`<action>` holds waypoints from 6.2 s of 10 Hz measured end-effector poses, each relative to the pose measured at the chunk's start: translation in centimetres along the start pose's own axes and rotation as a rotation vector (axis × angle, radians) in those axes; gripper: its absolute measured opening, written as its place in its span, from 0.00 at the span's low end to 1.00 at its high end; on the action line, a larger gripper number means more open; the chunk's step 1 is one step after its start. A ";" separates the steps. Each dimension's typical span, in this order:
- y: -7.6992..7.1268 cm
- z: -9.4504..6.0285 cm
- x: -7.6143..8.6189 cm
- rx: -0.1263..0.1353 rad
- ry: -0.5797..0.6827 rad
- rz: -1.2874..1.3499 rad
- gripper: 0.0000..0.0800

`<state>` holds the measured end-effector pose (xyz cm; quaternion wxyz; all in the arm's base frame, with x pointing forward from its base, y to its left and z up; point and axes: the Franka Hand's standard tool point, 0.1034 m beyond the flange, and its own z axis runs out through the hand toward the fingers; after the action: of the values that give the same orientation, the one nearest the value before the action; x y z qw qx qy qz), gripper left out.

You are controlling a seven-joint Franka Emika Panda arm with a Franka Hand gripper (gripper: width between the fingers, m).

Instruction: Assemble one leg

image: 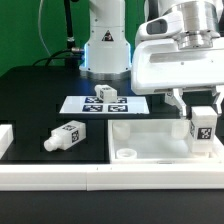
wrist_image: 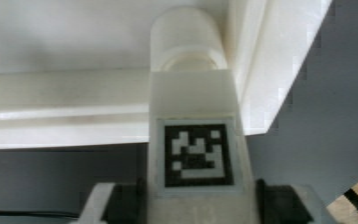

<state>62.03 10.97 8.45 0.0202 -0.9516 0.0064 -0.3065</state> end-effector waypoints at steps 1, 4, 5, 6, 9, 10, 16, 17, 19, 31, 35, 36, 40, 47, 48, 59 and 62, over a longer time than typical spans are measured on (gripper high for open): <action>0.0 0.0 0.0 0.000 -0.002 0.000 0.36; 0.0 0.0 -0.1 0.000 -0.008 0.000 0.66; 0.0 0.0 -0.1 0.000 -0.008 0.000 0.76; 0.0 0.0 -0.1 0.000 -0.008 0.000 0.76; -0.2 -0.7 0.3 0.008 -0.079 0.021 0.81; 0.0 -1.0 1.1 0.010 -0.082 0.028 0.81; -0.5 0.8 0.4 0.034 -0.482 0.086 0.81; 0.2 1.3 0.2 0.027 -0.488 0.093 0.81; 0.2 1.5 0.1 0.024 -0.463 0.091 0.67; 0.2 1.8 0.4 -0.124 -0.424 0.925 0.36; 0.4 1.8 0.4 -0.167 -0.416 1.155 0.36; 0.4 1.8 0.4 -0.181 -0.414 1.229 0.36; 0.4 1.8 0.4 -0.193 -0.429 1.258 0.54; 0.4 1.5 1.5 -0.021 -0.466 0.384 0.81; 0.4 1.5 1.4 -0.007 -0.466 0.292 0.81; 0.5 1.4 1.2 -0.205 -0.446 0.938 0.36; 0.3 1.5 0.9 -0.327 -0.412 1.481 0.36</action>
Offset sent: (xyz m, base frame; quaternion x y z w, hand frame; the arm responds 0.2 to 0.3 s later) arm 0.0000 0.0000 0.0000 0.0000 0.0000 0.0000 1.0000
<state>63.60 10.67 7.75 0.0796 -0.7283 0.6801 -0.0260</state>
